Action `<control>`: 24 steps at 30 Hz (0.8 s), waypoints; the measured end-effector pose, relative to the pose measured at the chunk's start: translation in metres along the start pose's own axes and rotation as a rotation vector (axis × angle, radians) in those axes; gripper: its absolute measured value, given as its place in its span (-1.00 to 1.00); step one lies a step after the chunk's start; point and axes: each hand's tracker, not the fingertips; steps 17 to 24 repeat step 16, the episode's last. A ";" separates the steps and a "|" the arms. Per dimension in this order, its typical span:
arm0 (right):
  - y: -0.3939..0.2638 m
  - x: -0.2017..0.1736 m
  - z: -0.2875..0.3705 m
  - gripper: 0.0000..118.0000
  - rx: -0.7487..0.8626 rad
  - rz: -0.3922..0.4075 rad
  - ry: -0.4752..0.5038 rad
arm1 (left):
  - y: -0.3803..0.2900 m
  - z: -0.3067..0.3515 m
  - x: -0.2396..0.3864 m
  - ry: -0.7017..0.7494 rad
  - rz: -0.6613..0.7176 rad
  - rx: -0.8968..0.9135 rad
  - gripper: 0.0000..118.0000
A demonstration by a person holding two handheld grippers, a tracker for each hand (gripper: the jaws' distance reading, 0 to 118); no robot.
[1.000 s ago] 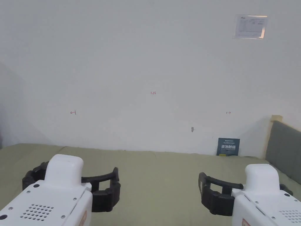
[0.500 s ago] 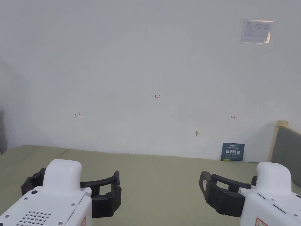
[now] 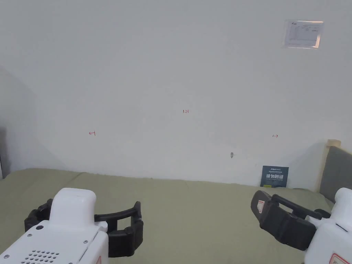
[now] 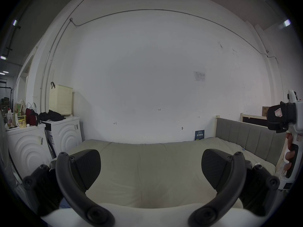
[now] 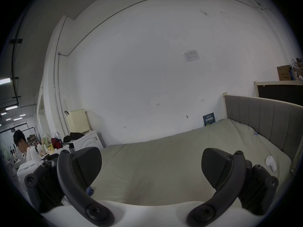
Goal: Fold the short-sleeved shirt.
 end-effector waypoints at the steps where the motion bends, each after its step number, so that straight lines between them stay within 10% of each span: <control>1: 0.000 0.000 0.000 1.00 0.002 0.009 -0.006 | 0.000 0.000 0.000 0.001 0.004 -0.002 1.00; 24: -0.018 -0.012 -0.014 1.00 -0.026 0.176 0.013 | 0.000 -0.001 0.004 -0.004 0.002 0.006 1.00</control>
